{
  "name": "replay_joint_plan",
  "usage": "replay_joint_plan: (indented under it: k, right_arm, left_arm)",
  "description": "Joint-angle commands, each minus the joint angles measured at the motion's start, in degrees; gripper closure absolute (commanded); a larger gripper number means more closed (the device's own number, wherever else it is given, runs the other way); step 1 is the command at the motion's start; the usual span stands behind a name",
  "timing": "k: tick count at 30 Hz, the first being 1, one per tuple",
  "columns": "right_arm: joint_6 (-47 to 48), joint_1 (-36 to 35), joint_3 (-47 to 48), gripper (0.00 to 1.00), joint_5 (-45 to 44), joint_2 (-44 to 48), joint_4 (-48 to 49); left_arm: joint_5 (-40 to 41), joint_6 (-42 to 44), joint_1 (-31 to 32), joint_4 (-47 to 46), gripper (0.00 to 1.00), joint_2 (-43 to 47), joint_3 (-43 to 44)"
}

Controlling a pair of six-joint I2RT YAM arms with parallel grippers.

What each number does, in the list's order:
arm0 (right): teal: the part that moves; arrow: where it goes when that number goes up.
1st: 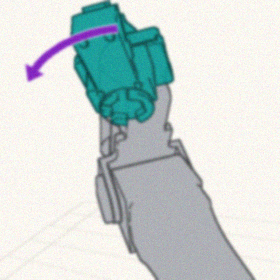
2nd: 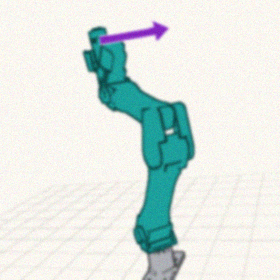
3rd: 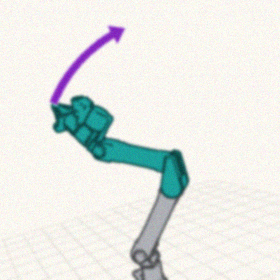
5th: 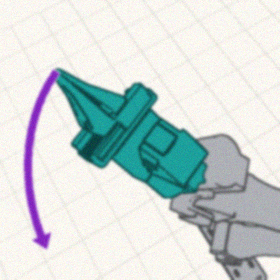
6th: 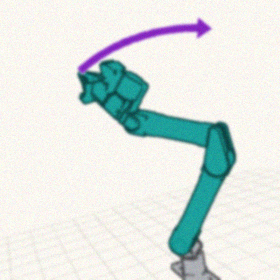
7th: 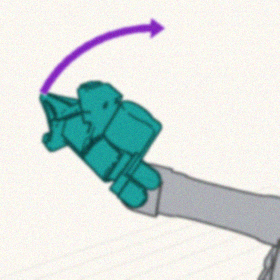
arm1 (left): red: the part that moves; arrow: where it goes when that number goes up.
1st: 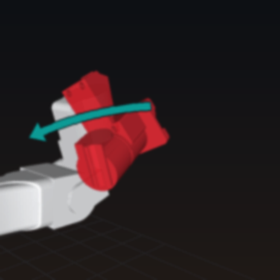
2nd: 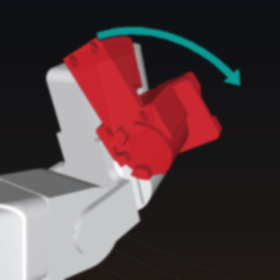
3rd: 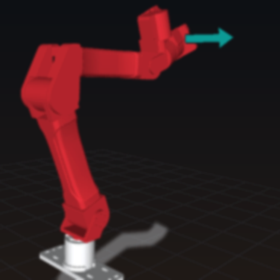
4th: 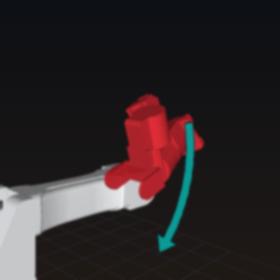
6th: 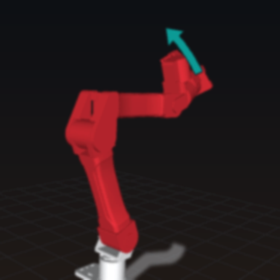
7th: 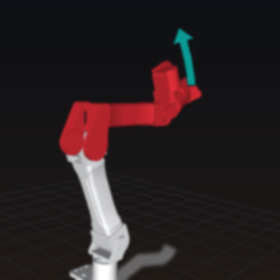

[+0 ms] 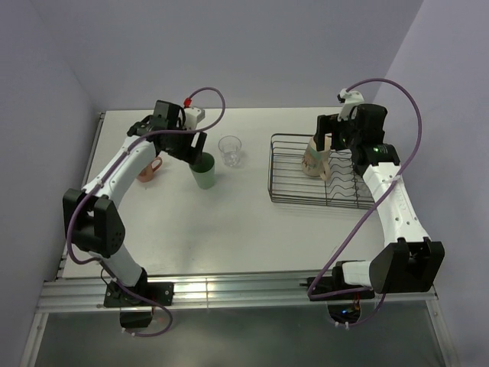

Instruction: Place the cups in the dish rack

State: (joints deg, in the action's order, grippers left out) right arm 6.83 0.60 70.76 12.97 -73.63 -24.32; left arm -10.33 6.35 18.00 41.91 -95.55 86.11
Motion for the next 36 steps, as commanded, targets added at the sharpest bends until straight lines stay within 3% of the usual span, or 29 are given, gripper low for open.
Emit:
replay_joint_plan:
  k: [1, 8, 25, 34, 36]
  right_arm:
    - [-0.76, -0.34, 0.17, 0.0, 0.74, 1.73, 0.41]
    - [-1.29, -0.34, 0.69, 0.0, 2.41, 1.55, 0.06]
    - [-2.26, -2.27, -0.01, 0.0, 3.99, 2.17, 0.23]
    - [-4.37, -4.03, -3.7, 0.0, 6.01, 4.01, 1.55]
    - [-4.37, -4.47, -3.61, 0.0, 6.27, 4.28, 1.47]
  left_arm:
    - [3.12, -0.81, 0.9, 0.98, 0.19, -1.83, 2.93]
    - [3.65, -0.55, 0.9, -0.07, 0.22, -5.26, 1.26]
    - [1.63, -2.13, 0.9, -1.92, 0.46, -7.9, -1.29]
    - [-0.04, -2.3, 0.9, -3.59, 0.7, -4.83, -4.02]
    - [-1.01, -3.1, 0.9, -3.5, 0.81, -4.12, -3.84]
